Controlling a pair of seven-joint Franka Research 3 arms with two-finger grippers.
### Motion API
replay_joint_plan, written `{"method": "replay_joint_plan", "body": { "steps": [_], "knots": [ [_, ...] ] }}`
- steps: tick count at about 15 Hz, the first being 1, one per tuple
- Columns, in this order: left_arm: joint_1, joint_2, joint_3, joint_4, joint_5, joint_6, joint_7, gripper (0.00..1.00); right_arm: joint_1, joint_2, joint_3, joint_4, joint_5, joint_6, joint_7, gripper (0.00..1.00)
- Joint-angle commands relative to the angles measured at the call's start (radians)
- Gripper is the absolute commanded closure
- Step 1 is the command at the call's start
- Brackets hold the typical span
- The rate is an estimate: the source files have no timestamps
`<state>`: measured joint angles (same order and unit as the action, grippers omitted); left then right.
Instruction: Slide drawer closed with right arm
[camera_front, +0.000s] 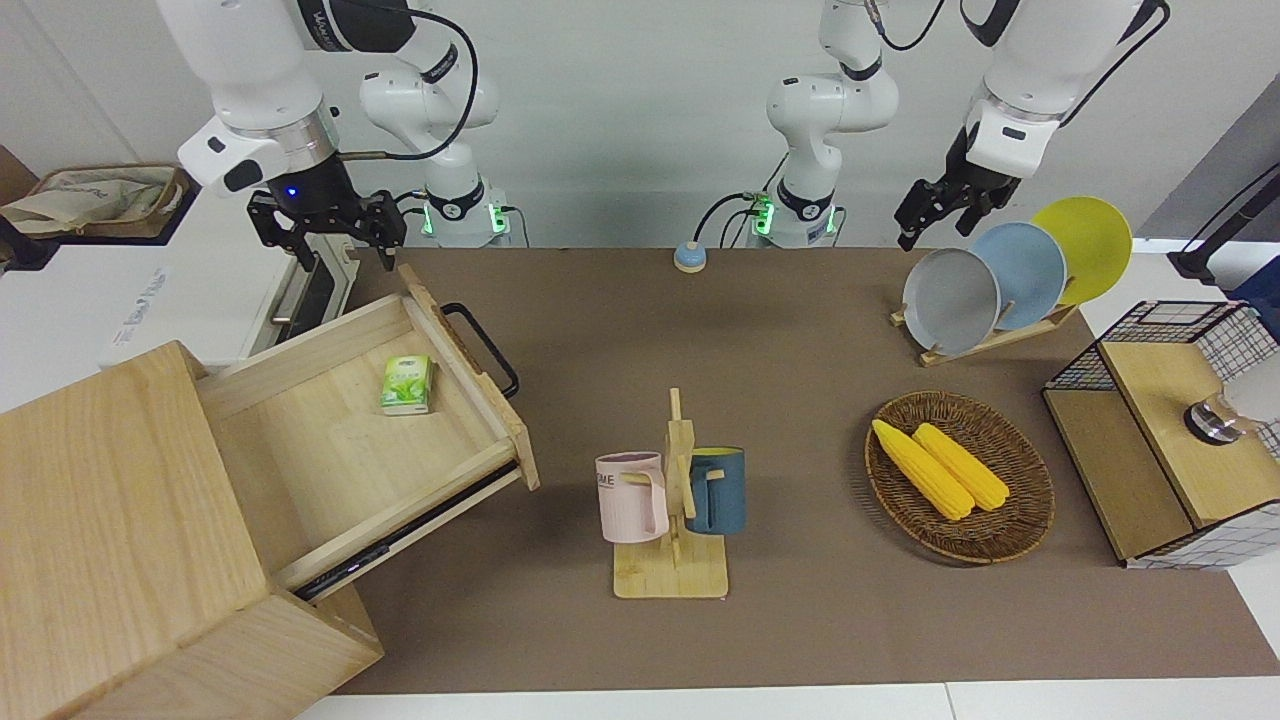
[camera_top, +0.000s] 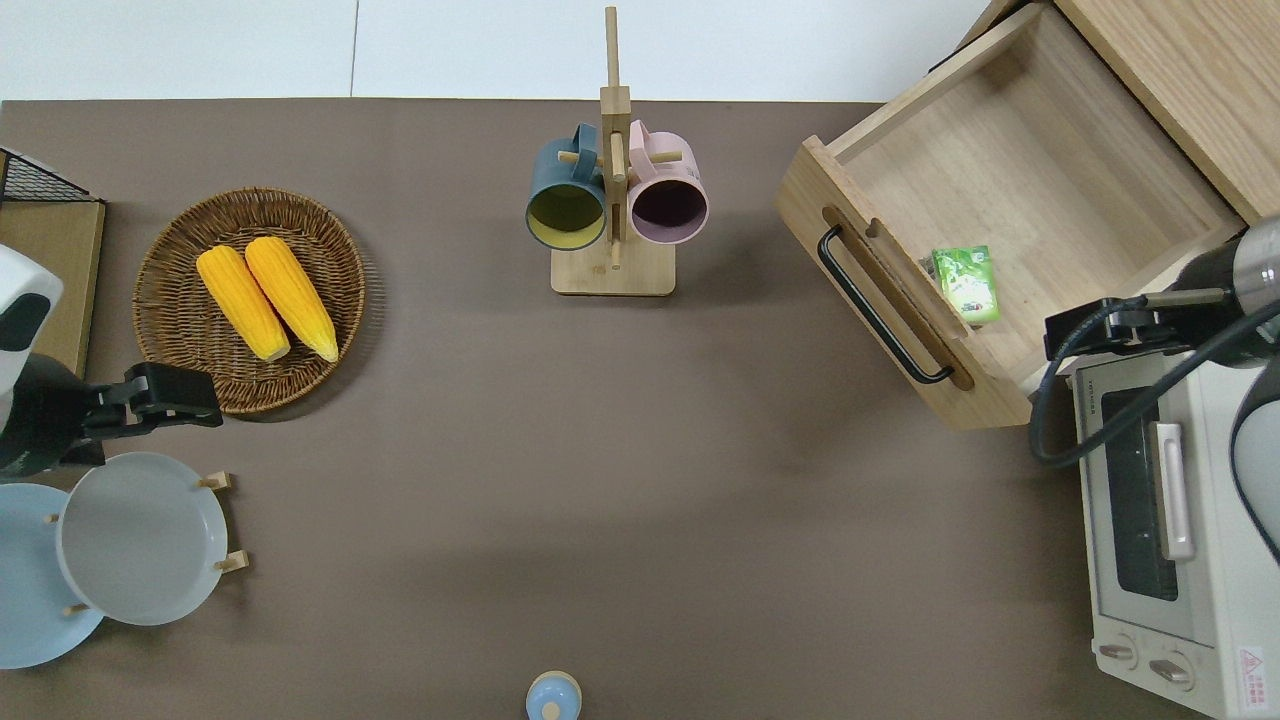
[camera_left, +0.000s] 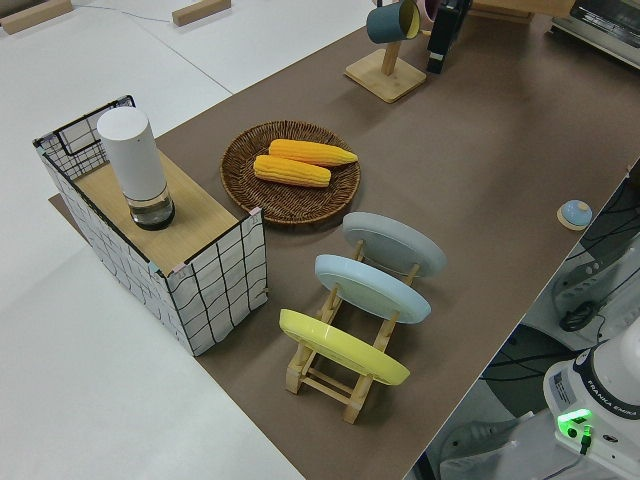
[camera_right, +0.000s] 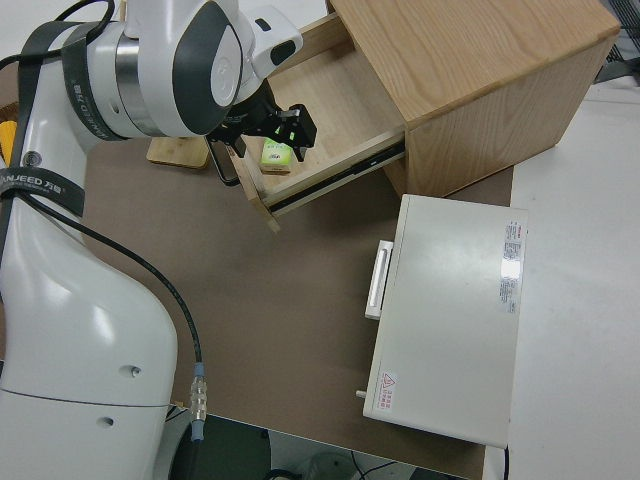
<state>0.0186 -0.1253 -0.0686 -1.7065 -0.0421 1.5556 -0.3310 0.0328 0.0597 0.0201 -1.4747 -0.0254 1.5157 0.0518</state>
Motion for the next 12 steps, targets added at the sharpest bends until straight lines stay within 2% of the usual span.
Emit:
{"method": "replay_joint_plan", "body": {
  "steps": [1, 10, 12],
  "knots": [
    [0.0, -0.008, 0.004, 0.004, -0.001, -0.017, 0.007, 0.01, -0.016, -0.014, 0.009, -0.001, 0.016, 0.012, 0.005, 0.013],
    [0.0, -0.008, 0.004, 0.004, -0.001, -0.017, 0.007, 0.01, -0.016, -0.011, 0.011, 0.01, 0.021, 0.012, 0.023, 0.013],
    [0.0, -0.008, 0.004, 0.004, -0.001, -0.017, 0.007, 0.01, -0.004, 0.011, 0.011, 0.01, 0.013, 0.012, 0.026, 0.013]
  ]
}}
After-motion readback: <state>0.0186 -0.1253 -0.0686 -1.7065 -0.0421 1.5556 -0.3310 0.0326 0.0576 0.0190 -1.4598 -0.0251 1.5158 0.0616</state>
